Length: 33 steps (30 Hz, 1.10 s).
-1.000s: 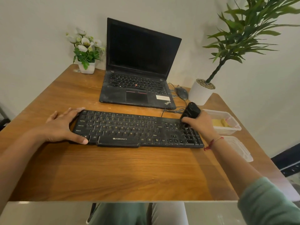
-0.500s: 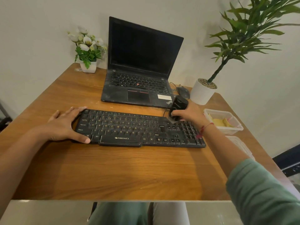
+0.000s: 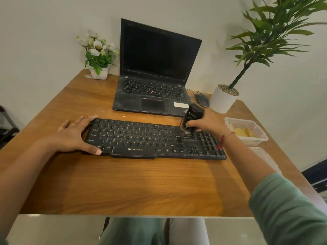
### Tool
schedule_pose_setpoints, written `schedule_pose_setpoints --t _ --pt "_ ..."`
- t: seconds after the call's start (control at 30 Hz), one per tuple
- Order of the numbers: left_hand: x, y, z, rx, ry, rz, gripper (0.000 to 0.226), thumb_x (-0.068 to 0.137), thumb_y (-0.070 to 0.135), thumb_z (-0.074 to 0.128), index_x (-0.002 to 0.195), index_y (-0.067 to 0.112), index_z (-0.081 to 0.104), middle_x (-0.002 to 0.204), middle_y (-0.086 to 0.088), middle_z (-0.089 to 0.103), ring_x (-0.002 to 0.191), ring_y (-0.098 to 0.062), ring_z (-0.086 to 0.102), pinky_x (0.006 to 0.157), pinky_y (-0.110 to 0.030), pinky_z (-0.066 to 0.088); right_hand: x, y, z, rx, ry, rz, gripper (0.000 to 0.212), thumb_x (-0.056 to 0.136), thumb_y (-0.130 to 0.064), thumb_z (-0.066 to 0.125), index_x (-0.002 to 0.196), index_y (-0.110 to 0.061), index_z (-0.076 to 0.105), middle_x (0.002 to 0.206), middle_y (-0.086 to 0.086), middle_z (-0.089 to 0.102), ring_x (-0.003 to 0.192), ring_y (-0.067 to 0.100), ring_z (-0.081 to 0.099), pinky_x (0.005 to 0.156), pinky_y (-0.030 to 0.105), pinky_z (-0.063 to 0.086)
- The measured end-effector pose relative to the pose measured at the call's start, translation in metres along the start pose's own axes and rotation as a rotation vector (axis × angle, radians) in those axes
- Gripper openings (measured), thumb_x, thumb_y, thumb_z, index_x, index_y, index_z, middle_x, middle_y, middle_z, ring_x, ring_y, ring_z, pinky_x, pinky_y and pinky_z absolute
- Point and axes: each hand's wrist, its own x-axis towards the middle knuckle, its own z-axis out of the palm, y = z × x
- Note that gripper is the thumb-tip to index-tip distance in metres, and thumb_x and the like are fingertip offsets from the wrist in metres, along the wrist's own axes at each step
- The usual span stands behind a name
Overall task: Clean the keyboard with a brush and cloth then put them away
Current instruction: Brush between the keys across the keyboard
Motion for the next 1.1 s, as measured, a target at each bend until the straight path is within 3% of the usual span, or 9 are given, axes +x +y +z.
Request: schedule_pose_setpoints --t 0.13,0.23,0.33,0.43,0.57,0.63,0.8,0.97,1.1 --pt "0.001 -0.001 0.001 -0.003 0.009 0.0 0.147 0.016 0.093 0.054 0.144 0.046 0.001 0.158 -0.002 0.009 0.143 -0.011 -0.003 0.114 -0.036 -0.013 -0.002 0.018 -0.019 -0.157 0.144 0.033 0.039 0.07 -0.027 0.078 0.1 -0.014 0.056 0.097 0.006 0.065 0.089 0.02 0.062 0.07 0.029 0.055" --pt "0.002 -0.003 0.002 -0.003 0.01 0.007 0.146 0.016 0.094 0.054 0.144 0.047 0.001 0.158 -0.001 0.01 0.143 -0.011 -0.003 0.114 -0.036 -0.013 -0.006 0.0 0.002 -0.219 0.061 -0.07 0.037 0.073 -0.026 0.076 0.101 -0.011 0.057 0.09 0.001 0.063 0.077 0.011 0.06 0.06 0.019 0.05" --pt "0.0 0.0 0.001 -0.001 0.003 -0.003 0.147 0.015 0.094 0.053 0.144 0.046 0.001 0.158 0.0 0.009 0.144 -0.013 -0.002 0.114 -0.035 -0.012 -0.008 -0.014 0.019 0.009 -0.077 -0.063 0.033 0.074 -0.015 0.076 0.096 -0.021 0.052 0.1 0.003 0.063 0.088 0.015 0.064 0.075 0.03 0.058" --pt "0.0 0.001 0.001 0.002 0.009 0.001 0.147 0.015 0.094 0.053 0.144 0.046 0.002 0.158 -0.001 0.01 0.144 -0.013 -0.001 0.115 -0.037 -0.011 -0.007 -0.007 0.008 0.087 -0.05 -0.015 0.04 0.074 -0.012 0.076 0.105 -0.018 0.051 0.105 0.004 0.061 0.1 0.021 0.063 0.079 0.033 0.057" --pt "0.001 -0.002 0.002 -0.001 0.01 0.004 0.146 0.017 0.094 0.053 0.144 0.046 0.001 0.158 -0.002 0.011 0.144 -0.012 -0.002 0.114 -0.036 -0.012 -0.008 0.006 -0.018 -0.358 0.198 0.024 0.034 0.072 -0.028 0.077 0.091 -0.012 0.053 0.096 0.01 0.064 0.081 0.02 0.056 0.059 0.025 0.045" --pt "0.002 -0.001 0.002 0.003 0.014 0.005 0.146 0.016 0.094 0.053 0.144 0.046 0.001 0.158 -0.002 0.011 0.144 -0.012 -0.002 0.114 -0.036 -0.012 -0.014 0.008 -0.019 -0.406 0.268 0.001 0.033 0.071 -0.031 0.076 0.085 -0.011 0.053 0.089 0.01 0.064 0.077 0.021 0.057 0.05 0.023 0.038" --pt "0.003 -0.003 0.002 0.008 0.009 0.008 0.145 0.017 0.094 0.053 0.144 0.047 0.001 0.157 -0.001 0.011 0.144 -0.013 0.0 0.115 -0.038 -0.011 -0.049 0.008 0.006 -0.154 0.192 -0.046 0.034 0.069 -0.028 0.078 0.09 -0.006 0.062 0.082 0.006 0.068 0.077 0.019 0.066 0.065 0.036 0.058" --pt "0.005 -0.006 0.003 0.009 0.013 0.013 0.145 0.018 0.094 0.053 0.144 0.046 0.001 0.158 -0.001 0.011 0.144 -0.012 -0.002 0.114 -0.039 -0.011 -0.068 0.015 0.019 0.018 0.007 0.004 0.04 0.061 -0.027 0.082 0.094 -0.012 0.066 0.086 0.006 0.073 0.079 0.019 0.07 0.071 0.038 0.06" --pt "0.002 -0.003 0.002 0.003 0.019 0.016 0.146 0.017 0.094 0.053 0.145 0.045 0.002 0.158 -0.001 0.011 0.144 -0.012 -0.003 0.114 -0.038 -0.012 -0.06 0.014 0.01 -0.104 0.162 -0.012 0.033 0.068 -0.027 0.079 0.091 -0.009 0.065 0.085 0.008 0.071 0.078 0.022 0.069 0.069 0.039 0.059"
